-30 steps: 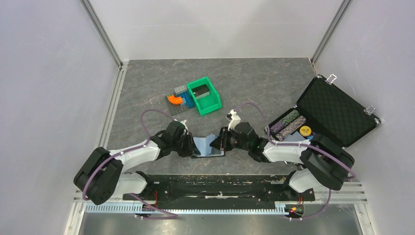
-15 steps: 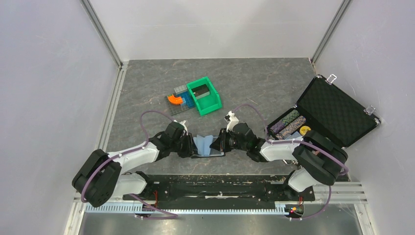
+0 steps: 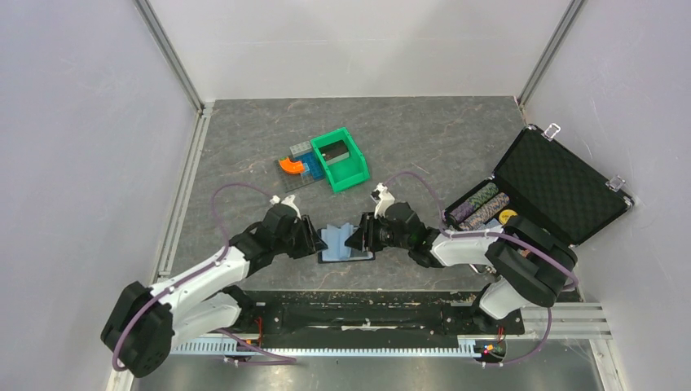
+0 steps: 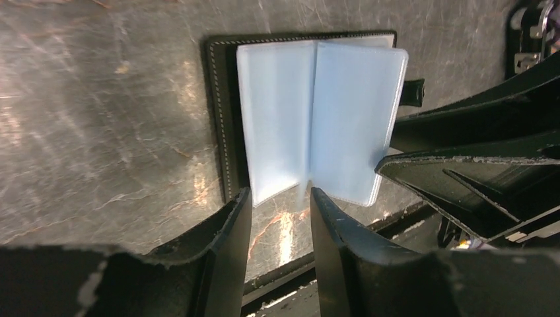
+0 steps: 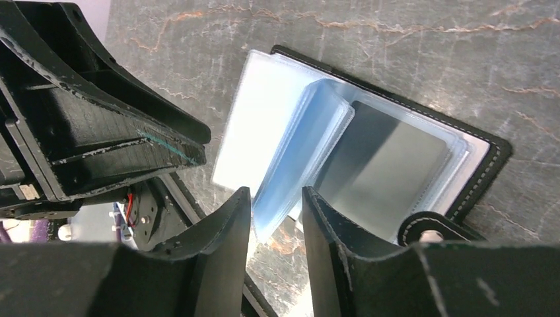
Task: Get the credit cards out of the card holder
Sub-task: Remove the credit card from the card holder.
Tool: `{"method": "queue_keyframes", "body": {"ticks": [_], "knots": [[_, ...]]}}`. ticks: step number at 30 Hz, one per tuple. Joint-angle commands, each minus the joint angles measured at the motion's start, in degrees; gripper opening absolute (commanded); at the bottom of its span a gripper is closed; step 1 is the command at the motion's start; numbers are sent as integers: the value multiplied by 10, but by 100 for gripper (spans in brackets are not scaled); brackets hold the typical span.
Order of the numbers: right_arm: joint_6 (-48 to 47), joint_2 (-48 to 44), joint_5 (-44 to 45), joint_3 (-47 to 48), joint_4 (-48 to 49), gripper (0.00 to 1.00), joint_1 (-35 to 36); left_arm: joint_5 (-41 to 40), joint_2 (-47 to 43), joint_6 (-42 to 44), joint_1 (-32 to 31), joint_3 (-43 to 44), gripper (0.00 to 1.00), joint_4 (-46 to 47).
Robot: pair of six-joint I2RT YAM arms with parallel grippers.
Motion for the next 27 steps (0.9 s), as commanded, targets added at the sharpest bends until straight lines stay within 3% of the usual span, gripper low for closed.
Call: {"method": "queue_keyframes", "body": {"ticks": [1, 8, 13, 19, 27], "knots": [[-3, 9, -18, 32, 32, 39, 7, -76, -52, -19, -1, 25, 45, -54], [12, 32, -45, 51, 53, 50, 20, -136, -117, -15, -1, 38, 46, -98], [-30, 0, -8, 58, -24, 61, 18, -112, -119, -8, -1, 37, 46, -79], [-73, -25, 59, 58, -113, 62, 7, -23, -48, 12, -1, 43, 43, -17], [-78, -33, 79, 41, -131, 58, -17, 39, 68, 21, -1, 42, 37, 60]]}}
